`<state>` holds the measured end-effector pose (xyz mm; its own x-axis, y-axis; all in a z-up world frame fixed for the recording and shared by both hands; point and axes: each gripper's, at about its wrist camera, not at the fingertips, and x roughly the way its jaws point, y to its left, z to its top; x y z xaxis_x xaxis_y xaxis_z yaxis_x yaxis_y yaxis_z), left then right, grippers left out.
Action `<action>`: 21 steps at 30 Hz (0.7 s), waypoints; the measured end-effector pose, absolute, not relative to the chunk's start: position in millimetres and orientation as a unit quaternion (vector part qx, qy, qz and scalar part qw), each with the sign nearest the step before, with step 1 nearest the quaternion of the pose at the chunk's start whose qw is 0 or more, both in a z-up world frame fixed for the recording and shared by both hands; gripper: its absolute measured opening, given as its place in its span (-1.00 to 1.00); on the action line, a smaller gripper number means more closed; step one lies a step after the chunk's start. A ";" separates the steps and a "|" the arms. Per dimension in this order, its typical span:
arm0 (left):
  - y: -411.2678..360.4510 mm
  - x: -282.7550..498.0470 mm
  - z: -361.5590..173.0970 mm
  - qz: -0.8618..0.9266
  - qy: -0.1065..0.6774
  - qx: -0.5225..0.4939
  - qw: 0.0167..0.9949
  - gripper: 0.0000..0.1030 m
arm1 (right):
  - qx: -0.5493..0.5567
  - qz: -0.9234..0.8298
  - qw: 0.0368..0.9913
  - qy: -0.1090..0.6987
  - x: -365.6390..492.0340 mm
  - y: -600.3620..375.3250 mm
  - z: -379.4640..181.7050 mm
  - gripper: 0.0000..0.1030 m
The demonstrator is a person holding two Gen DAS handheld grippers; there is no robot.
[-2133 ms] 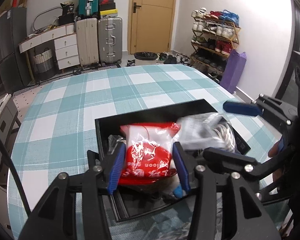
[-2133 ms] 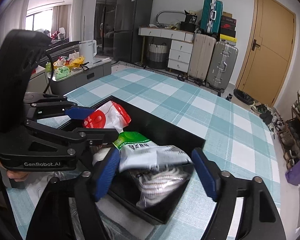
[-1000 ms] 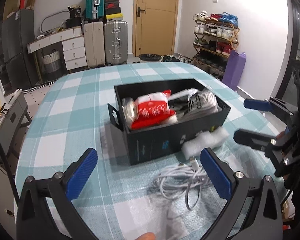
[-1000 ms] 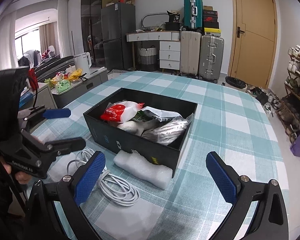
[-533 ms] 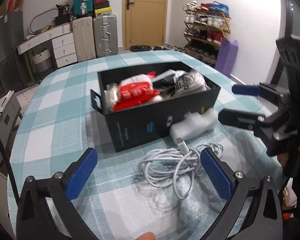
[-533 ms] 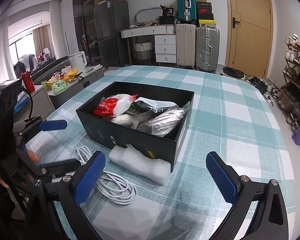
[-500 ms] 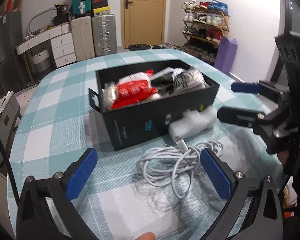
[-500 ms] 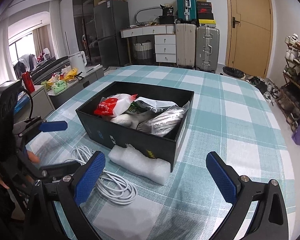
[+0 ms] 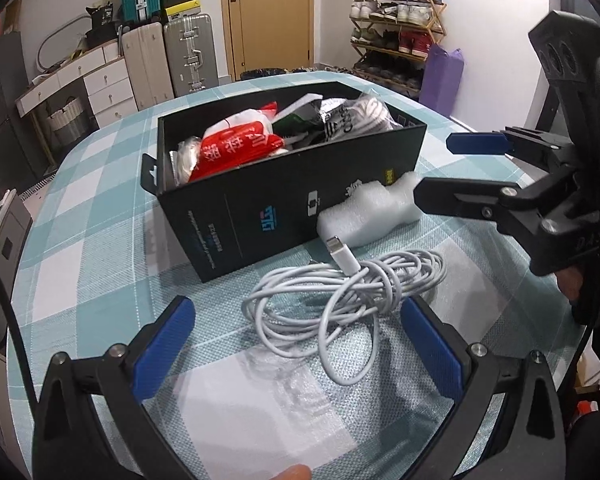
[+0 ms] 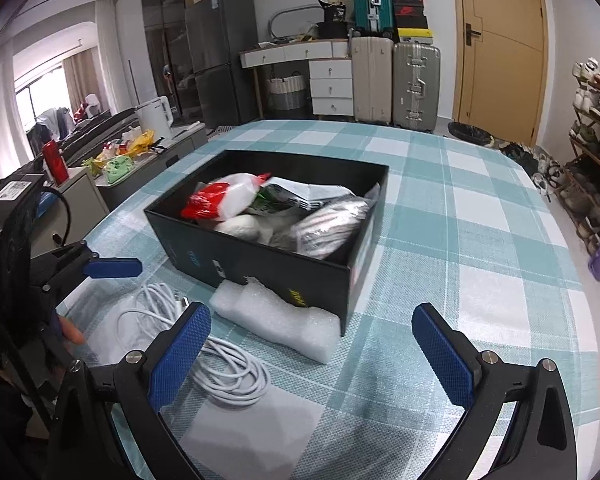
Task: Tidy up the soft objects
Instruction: 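Withdraw both grippers from the box toward the cable and foam block, then grasp the coiled white cable with the left gripper while the right grasps the white foam block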
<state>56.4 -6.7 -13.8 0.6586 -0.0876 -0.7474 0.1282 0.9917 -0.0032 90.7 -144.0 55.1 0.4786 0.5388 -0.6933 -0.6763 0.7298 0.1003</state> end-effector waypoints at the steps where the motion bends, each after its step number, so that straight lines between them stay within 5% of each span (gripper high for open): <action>1: -7.4 56.2 -14.5 -0.060 0.409 0.028 0.910 1.00 | -0.093 0.353 0.855 0.369 91.6 -144.3 54.1 0.99; 21: -13.9 65.8 -23.5 -0.042 0.432 0.050 0.900 0.98 | -0.091 0.346 0.847 0.393 101.3 -140.5 40.8 0.99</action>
<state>65.8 -13.9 -23.5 0.6233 -0.0326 -0.7813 0.1181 0.9916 0.0529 101.3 -140.5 40.8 0.4530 0.5142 -0.7283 -0.6572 0.7446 0.1169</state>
